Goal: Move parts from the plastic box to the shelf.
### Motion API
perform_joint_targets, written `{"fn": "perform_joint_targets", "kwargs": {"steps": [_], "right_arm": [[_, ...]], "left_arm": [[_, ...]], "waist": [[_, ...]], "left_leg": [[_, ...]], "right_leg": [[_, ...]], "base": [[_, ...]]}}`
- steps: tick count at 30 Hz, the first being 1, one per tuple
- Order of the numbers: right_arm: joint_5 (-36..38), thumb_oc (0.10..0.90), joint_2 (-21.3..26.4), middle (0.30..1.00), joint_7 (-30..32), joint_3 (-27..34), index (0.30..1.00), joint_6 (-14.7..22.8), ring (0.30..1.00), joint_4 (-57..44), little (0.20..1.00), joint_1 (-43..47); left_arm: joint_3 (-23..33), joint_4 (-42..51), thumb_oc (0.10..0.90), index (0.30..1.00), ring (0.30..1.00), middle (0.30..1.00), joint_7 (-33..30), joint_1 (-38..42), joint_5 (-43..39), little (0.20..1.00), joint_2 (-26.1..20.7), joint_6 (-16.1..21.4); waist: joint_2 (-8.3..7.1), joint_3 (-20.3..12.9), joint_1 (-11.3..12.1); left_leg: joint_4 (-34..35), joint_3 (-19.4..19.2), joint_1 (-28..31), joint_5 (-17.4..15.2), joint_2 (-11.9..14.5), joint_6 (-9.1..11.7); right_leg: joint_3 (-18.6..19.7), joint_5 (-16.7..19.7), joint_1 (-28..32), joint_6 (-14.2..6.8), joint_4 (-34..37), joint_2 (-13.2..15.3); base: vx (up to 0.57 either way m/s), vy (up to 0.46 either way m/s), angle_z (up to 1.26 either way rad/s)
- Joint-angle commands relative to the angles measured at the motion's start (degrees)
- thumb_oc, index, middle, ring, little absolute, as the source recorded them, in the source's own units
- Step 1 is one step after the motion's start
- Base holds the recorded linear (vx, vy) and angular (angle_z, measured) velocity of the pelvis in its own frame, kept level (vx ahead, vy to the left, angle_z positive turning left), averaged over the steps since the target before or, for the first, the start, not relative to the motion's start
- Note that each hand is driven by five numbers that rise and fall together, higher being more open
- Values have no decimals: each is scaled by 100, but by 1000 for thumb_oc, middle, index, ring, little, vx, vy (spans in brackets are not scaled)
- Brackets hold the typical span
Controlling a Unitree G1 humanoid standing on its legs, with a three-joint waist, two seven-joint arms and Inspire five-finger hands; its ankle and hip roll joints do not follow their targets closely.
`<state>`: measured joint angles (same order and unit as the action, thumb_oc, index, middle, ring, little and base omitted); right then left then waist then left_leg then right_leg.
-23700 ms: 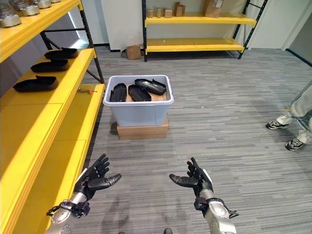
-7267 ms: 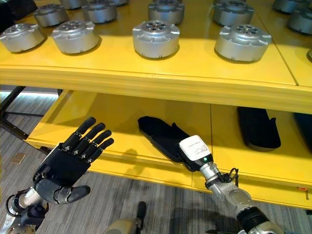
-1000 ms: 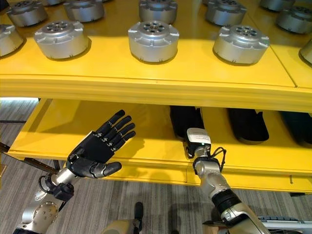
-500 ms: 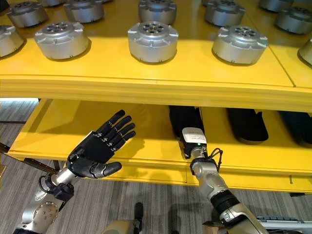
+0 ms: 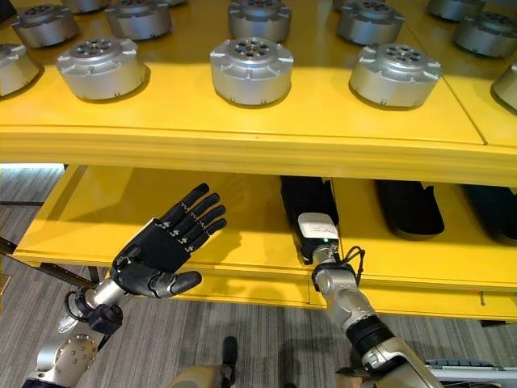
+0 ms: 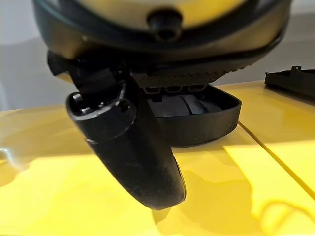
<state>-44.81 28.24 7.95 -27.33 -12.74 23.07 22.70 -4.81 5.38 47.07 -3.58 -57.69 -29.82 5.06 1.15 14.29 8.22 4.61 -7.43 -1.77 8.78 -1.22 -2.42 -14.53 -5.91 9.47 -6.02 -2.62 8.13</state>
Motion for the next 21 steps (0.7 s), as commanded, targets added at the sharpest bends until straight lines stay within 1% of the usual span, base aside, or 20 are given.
{"fn": "perform_joint_targets", "kwargs": {"steps": [1, 8, 12, 21], "right_arm": [[111, 900, -123, 1000, 47, -349, 1000, 414, 1000, -189, 1000, 693], [282, 900, -252, 1000, -152, -487, 1000, 519, 1000, -224, 1000, 758], [350, 900, -342, 1000, -208, -535, 1000, 503, 1000, -317, 1000, 771], [653, 900, -519, 1000, -141, -536, 1000, 545, 1000, -490, 1000, 736]], "left_arm": [[120, 636, 900, 1000, 1000, 1000, 309, 207, -113, 1000, 304, 286], [111, 632, 900, 1000, 1000, 1000, 297, 227, -73, 1000, 347, 234], [105, 662, 900, 1000, 1000, 1000, 290, 227, -50, 1000, 371, 200], [72, 659, 900, 1000, 1000, 1000, 276, 215, 26, 1000, 432, 243]], "waist": [[3, -315, 197], [-10, -331, 229], [-22, -328, 248], [-40, -310, 265]], "left_leg": [[-551, 54, 291, -1077, 164, 135], [-550, 89, 297, -1076, 162, 141], [-557, 103, 293, -1073, 162, 140], [-585, 126, 262, -1077, 154, 132]], "right_leg": [[-147, 259, -673, 108, -533, 82], [-163, 250, -649, 122, -520, 78], [-178, 249, -641, 126, -525, 81], [-190, 243, -657, 132, -548, 85]], "base": [[0, 0, 0], [4, -1, 0], [0, 0, 0], [0, 0, 0]]}}
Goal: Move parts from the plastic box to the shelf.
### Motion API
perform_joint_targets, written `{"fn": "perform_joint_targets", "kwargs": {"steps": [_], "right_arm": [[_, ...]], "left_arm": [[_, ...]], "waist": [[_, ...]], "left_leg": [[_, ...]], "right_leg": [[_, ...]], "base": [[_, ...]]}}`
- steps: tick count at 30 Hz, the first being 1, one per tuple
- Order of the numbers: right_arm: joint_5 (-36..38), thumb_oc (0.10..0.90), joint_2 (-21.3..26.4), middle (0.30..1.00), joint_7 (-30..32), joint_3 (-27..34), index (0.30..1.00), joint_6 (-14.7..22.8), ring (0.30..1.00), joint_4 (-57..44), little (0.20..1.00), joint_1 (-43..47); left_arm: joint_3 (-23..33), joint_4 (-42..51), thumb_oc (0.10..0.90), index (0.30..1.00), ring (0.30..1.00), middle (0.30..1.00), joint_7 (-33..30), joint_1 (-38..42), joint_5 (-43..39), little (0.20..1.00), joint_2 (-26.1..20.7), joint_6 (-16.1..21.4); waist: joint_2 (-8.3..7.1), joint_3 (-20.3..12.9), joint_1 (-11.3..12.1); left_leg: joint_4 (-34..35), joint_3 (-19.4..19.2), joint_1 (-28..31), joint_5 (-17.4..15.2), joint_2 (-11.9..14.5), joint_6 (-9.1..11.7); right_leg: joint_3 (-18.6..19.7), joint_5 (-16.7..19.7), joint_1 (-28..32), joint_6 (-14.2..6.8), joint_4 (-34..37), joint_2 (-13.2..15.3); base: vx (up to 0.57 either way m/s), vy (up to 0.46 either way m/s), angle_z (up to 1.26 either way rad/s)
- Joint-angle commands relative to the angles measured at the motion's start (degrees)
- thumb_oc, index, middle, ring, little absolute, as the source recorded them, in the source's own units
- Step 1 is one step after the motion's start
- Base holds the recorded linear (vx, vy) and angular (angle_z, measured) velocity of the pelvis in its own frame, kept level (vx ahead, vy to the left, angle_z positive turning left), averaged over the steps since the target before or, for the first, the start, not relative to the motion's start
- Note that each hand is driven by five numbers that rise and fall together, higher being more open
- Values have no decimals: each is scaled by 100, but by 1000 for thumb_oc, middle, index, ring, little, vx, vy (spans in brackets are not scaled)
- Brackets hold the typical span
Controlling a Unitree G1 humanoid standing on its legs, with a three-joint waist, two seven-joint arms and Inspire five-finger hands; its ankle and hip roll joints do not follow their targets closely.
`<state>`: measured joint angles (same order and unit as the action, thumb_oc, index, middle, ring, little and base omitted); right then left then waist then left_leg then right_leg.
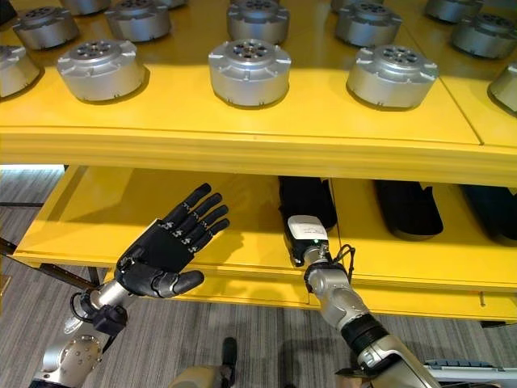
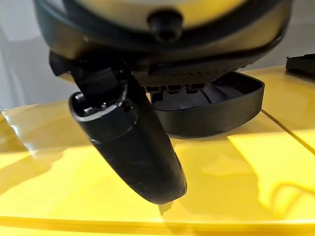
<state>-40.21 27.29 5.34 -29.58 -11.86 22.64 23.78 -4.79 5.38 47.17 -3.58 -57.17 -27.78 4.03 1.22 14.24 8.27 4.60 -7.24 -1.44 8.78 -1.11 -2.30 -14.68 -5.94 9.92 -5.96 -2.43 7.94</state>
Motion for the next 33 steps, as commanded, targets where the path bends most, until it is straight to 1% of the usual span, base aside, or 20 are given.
{"fn": "perform_joint_targets", "kwargs": {"steps": [1, 5, 6, 8, 13, 15, 17, 22, 23, 25, 26, 27, 28, 29, 30, 31, 32, 33], "right_arm": [[235, 900, -448, 1000, 127, -304, 1000, 427, 1000, -478, 1000, 628], [409, 900, -481, 1000, 93, -290, 1000, 380, 1000, -483, 1000, 606], [607, 900, -511, 1000, 85, -283, 1000, 330, 1000, -514, 1000, 573], [637, 900, -554, 1000, 156, -281, 1000, 370, 1000, -499, 1000, 577], [880, 900, -660, 1000, 57, -258, 1000, 328, 1000, -586, 1000, 639], [1165, 900, -684, 1000, 7, -259, 1000, 357, 1000, -612, 1000, 635], [1840, 900, -795, 1000, -137, -263, 1000, 435, 1000, -727, 1000, 582], [2623, 900, -975, 1000, -295, -272, 1000, 521, 1000, -913, 1000, 526], [2590, 900, -1069, 1000, -248, -296, 1000, 568, 1000, -1029, 1000, 501], [2392, 900, -1107, 1000, -114, -315, 1000, 505, 1000, -1131, 1000, 493], [2248, 900, -1127, 1000, 50, -327, 1000, 434, 1000, -1173, 1000, 498], [1975, 900, -1131, 1000, 319, -310, 1000, 361, 1000, -1196, 1000, 493], [1632, 900, -1118, 1000, 603, -235, 1000, 393, 1000, -1131, 1000, 522], [1419, 900, -1101, 1000, 720, -180, 1000, 361, 1000, -1139, 1000, 523], [1036, 900, -1076, 1000, 827, -114, 1000, 320, 1000, -1138, 1000, 533], [854, 900, -1055, 1000, 848, -76, 1000, 311, 1000, -1131, 1000, 542], [644, 900, -958, 1000, 811, 14, 1000, 211, 1000, -1134, 1000, 550], [616, 900, -942, 1000, 799, 26, 1000, 183, 1000, -1148, 1000, 544]], "left_arm": [[82, 659, 900, 1000, 1000, 1000, 289, 215, -42, 1000, 237, 335], [81, 658, 900, 1000, 1000, 1000, 277, 225, -18, 1000, 242, 315], [68, 653, 900, 1000, 1000, 1000, 285, 221, -8, 1000, 254, 317], [68, 649, 900, 1000, 1000, 1000, 286, 226, 6, 1000, 262, 308], [47, 663, 900, 1000, 1000, 1000, 257, 259, 29, 1000, 272, 291], [46, 682, 900, 1000, 1000, 1000, 231, 251, 45, 1000, 287, 285], [36, 680, 900, 1000, 1000, 1000, 205, 258, 84, 1000, 323, 268], [47, 690, 900, 1000, 1000, 1000, 173, 288, 136, 1000, 360, 217], [34, 667, 900, 1000, 1000, 1000, 156, 326, 156, 1000, 379, 220], [11, 663, 900, 1000, 1000, 1000, 111, 348, 174, 1000, 389, 225], [-9, 665, 900, 1000, 1000, 1000, 79, 358, 208, 1000, 403, 237], [-29, 659, 900, 1000, 1000, 1000, 76, 352, 195, 1000, 403, 261], [-45, 674, 900, 1000, 1000, 1000, 68, 323, 165, 1000, 399, 289], [-57, 676, 900, 1000, 1000, 1000, 47, 311, 161, 1000, 387, 321], [-70, 672, 900, 1000, 1000, 1000, 27, 306, 162, 1000, 377, 350], [-75, 669, 900, 1000, 1000, 1000, 21, 305, 154, 1000, 373, 361], [-74, 670, 900, 1000, 1000, 1000, 24, 288, 111, 1000, 363, 393], [-74, 669, 900, 1000, 1000, 1000, 27, 285, 104, 1000, 360, 399]], "waist": [[-43, -308, 264], [-39, -306, 267], [-41, -295, 264], [-38, -293, 265], [-24, -285, 258], [-23, -288, 256], [-33, -289, 244], [-47, -278, 233], [-60, -280, 222], [-67, -286, 211], [-69, -289, 207], [-66, -291, 205], [-63, -299, 202], [-55, -306, 193], [-49, -313, 185], [-45, -314, 180], [-30, -311, 170], [-27, -312, 170]], "left_leg": [[-585, 110, 232, -1076, 143, 119], [-589, 115, 227, -1073, 146, 118], [-593, 120, 225, -1072, 146, 116], [-585, 119, 232, -1071, 150, 113], [-586, 128, 242, -1064, 148, 118], [-580, 130, 249, -1065, 144, 115], [-586, 122, 250, -1064, 149, 117], [-601, 121, 245, -1060, 150, 116], [-611, 116, 243, -1065, 154, 121], [-618, 112, 243, -1069, 157, 124], [-621, 107, 249, -1072, 161, 122], [-622, 104, 253, -1075, 162, 118], [-606, 95, 265, -1077, 160, 110], [-613, 94, 258, -1080, 162, 108], [-622, 94, 248, -1084, 164, 108], [-625, 94, 243, -1086, 163, 107], [-627, 102, 233, -1092, 155, 104], [-629, 104, 229, -1093, 154, 104]], "right_leg": [[-175, 244, -697, 129, -567, 103], [-176, 246, -699, 129, -570, 106], [-172, 245, -699, 130, -581, 105], [-169, 241, -700, 132, -586, 105], [-163, 238, -698, 139, -603, 102], [-154, 236, -695, 145, -599, 99], [-147, 235, -691, 152, -592, 98], [-135, 236, -691, 167, -595, 94], [-124, 236, -693, 165, -597, 87], [-114, 234, -693, 163, -599, 84], [-106, 235, -690, 166, -598, 84], [-103, 235, -693, 166, -602, 82], [-102, 236, -682, 166, -581, 79], [-99, 234, -690, 165, -587, 78], [-95, 233, -705, 162, -598, 79], [-93, 232, -713, 161, -604, 79], [-86, 228, -727, 161, -609, 75], [-84, 227, -732, 161, -612, 74]], "base": [[0, 0, 0], [0, 0, 0], [0, 0, 0], [0, 0, 0], [0, 0, 0], [0, 0, 0], [0, 0, 0], [0, 0, 0], [18, -10, 3], [19, -6, 3], [0, 0, 0], [0, 0, 0], [0, 0, 0], [0, 0, 0], [0, 0, 0], [0, 0, 0], [0, 0, 0], [-9, 12, -3]]}}
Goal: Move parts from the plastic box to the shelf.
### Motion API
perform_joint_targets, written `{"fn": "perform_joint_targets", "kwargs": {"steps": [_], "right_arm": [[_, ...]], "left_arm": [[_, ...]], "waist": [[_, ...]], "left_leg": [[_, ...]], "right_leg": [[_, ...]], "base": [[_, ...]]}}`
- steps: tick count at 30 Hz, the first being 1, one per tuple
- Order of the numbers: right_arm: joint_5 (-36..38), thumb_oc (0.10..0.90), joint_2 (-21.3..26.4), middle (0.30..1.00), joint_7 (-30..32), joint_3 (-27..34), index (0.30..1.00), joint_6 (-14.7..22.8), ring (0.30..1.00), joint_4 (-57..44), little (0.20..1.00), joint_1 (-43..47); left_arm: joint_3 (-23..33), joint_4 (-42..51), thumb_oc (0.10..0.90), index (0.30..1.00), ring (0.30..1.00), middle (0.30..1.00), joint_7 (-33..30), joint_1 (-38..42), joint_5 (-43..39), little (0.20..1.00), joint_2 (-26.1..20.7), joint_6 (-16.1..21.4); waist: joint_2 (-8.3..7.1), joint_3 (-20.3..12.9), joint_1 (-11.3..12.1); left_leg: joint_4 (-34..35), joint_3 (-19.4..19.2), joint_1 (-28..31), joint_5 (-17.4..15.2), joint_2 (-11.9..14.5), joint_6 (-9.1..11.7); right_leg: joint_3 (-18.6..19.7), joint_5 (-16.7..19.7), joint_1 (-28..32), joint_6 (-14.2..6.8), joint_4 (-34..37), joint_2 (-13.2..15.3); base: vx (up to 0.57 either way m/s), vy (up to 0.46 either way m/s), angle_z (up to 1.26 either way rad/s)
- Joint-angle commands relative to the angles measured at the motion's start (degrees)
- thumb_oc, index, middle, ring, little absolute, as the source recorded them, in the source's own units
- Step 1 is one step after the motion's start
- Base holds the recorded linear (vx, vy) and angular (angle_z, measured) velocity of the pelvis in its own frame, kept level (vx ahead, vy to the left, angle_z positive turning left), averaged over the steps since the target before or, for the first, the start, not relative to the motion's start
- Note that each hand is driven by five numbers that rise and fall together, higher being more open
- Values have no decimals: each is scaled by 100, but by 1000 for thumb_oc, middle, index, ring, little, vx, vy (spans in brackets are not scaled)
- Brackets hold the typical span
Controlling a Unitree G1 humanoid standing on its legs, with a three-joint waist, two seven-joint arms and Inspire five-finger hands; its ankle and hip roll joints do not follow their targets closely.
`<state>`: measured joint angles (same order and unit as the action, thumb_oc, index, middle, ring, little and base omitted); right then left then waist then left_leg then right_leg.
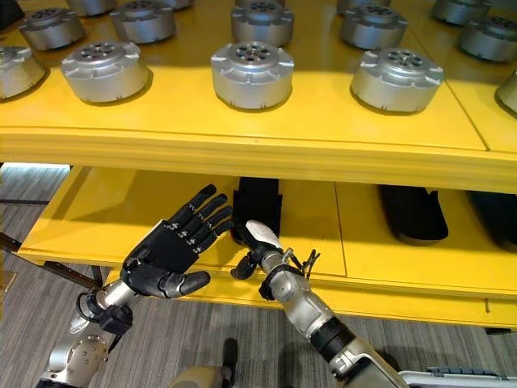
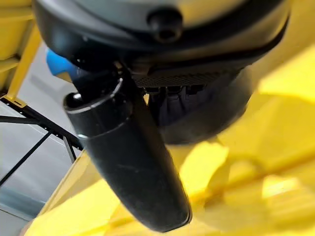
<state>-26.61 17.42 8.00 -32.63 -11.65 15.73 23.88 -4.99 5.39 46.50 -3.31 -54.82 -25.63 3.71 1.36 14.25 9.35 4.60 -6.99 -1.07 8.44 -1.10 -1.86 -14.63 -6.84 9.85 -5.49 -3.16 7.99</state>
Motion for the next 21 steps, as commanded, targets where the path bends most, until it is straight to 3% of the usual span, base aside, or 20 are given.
{"fn": "perform_joint_targets", "kwargs": {"steps": [1, 6, 15, 18, 21], "right_arm": [[-830, 900, 107, 1000, 526, 363, 1000, 119, 1000, -461, 1000, 511], [-1216, 900, 307, 1000, 635, 446, 1000, -46, 1000, -426, 1000, 329], [-1263, 900, 473, 1000, 855, 534, 1000, -321, 1000, 202, 1000, 366], [-1255, 900, 551, 1000, 902, 556, 1000, -256, 1000, 569, 1000, 501], [-1654, 900, 690, 1000, 1208, 564, 1000, 145, 1000, 573, 1000, 517]], "left_arm": [[-39, 684, 900, 1000, 1000, 1000, 114, 237, -142, 1000, 147, 445], [9, 676, 900, 1000, 1000, 1000, 248, 121, -247, 1000, 95, 554], [22, 660, 900, 1000, 1000, 1000, 306, 133, -333, 1000, 45, 512], [27, 639, 900, 1000, 1000, 1000, 323, 161, -400, 1000, 9, 474], [57, 675, 900, 1000, 1000, 1000, 360, 101, -458, 1000, -19, 476]], "waist": [[-29, -301, 56], [0, -272, 28], [32, -283, 35], [50, -297, 66], [54, -315, 80]], "left_leg": [[-627, 81, 184, -1058, 149, 61], [-625, 72, 171, -1057, 149, 60], [-622, 80, 191, -1060, 155, 68], [-626, 100, 198, -1061, 151, 79], [-618, 105, 218, -1061, 151, 79]], "right_leg": [[-82, 314, -735, 116, -543, 68], [-67, 316, -757, 110, -548, 72], [-73, 303, -737, 125, -550, 82], [-101, 297, -723, 128, -554, 88], [-118, 310, -694, 128, -517, 92]], "base": [[-21, 14, -3], [-11, 6, -2], [0, 0, 0], [12, -1, 0], [29, -8, 3]]}}
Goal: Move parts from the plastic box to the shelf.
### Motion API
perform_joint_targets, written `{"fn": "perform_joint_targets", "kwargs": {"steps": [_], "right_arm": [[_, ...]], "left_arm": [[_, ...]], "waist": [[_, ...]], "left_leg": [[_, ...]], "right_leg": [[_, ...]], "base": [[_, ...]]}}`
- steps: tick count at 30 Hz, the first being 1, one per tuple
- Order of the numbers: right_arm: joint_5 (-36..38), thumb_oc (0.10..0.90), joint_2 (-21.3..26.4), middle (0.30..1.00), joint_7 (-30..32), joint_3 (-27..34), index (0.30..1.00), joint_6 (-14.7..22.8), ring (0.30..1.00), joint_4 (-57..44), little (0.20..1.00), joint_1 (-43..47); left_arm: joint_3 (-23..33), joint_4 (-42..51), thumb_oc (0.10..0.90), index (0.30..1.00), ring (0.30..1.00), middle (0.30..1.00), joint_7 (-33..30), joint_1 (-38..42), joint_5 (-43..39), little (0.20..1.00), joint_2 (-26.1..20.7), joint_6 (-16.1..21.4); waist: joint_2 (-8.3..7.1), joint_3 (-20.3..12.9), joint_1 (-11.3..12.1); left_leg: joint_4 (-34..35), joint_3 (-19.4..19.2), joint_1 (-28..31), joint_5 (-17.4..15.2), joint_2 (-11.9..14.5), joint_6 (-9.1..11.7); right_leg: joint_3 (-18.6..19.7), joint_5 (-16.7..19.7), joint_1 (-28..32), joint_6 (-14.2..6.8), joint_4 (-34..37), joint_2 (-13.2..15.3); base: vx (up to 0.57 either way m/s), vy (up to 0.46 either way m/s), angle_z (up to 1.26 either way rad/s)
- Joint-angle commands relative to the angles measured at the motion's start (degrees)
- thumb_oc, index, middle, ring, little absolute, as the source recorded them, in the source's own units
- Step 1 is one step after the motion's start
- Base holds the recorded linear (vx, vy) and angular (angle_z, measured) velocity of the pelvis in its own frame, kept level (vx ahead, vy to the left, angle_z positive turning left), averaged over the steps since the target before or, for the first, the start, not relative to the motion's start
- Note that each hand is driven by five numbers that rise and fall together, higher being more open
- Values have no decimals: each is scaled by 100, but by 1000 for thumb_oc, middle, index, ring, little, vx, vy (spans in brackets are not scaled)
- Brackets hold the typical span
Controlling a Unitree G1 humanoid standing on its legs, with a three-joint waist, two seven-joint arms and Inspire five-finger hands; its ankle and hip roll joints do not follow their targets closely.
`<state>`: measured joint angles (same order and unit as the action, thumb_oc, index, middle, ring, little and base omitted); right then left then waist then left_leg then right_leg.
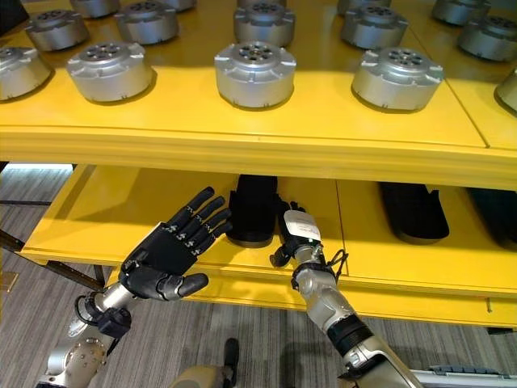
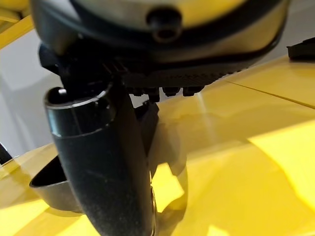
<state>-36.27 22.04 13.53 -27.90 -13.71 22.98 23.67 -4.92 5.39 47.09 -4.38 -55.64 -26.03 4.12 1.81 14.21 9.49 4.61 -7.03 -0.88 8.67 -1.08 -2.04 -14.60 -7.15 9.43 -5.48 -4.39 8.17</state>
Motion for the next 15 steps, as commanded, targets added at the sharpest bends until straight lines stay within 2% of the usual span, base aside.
{"fn": "perform_joint_targets", "kwargs": {"steps": [1, 5, 12, 15], "right_arm": [[-739, 900, 240, 1000, 656, 90, 1000, 378, 1000, -198, 1000, 538], [-1078, 900, 279, 1000, 684, 33, 1000, 391, 1000, -409, 1000, 575], [-2104, 900, 500, 1000, 656, -203, 1000, 727, 1000, -312, 1000, 648], [-2613, 900, 658, 1000, 424, -423, 1000, 801, 1000, -188, 1000, 733]], "left_arm": [[56, 679, 900, 1000, 1000, 1000, 304, 206, -395, 1000, 16, 437], [49, 666, 900, 1000, 1000, 1000, 278, 265, -390, 1000, 25, 444], [53, 656, 900, 1000, 1000, 1000, 334, 228, -506, 1000, -55, 459], [60, 628, 900, 1000, 1000, 1000, 462, 198, -568, 1000, -104, 453]], "waist": [[10, -314, 65], [9, -320, 49], [14, -363, 106], [-14, -393, 162]], "left_leg": [[-620, 107, 199, -1083, 150, 96], [-626, 102, 193, -1087, 148, 99], [-623, 138, 193, -1085, 147, 118], [-600, 171, 200, -1076, 145, 136]], "right_leg": [[-120, 343, -654, 125, -396, 75], [-103, 346, -665, 121, -389, 72], [-166, 326, -635, 120, -370, 71], [-228, 329, -600, 107, -343, 81]], "base": [[0, 0, 0], [0, 0, 0], [0, 0, 0], [-3, -4, 1]]}}
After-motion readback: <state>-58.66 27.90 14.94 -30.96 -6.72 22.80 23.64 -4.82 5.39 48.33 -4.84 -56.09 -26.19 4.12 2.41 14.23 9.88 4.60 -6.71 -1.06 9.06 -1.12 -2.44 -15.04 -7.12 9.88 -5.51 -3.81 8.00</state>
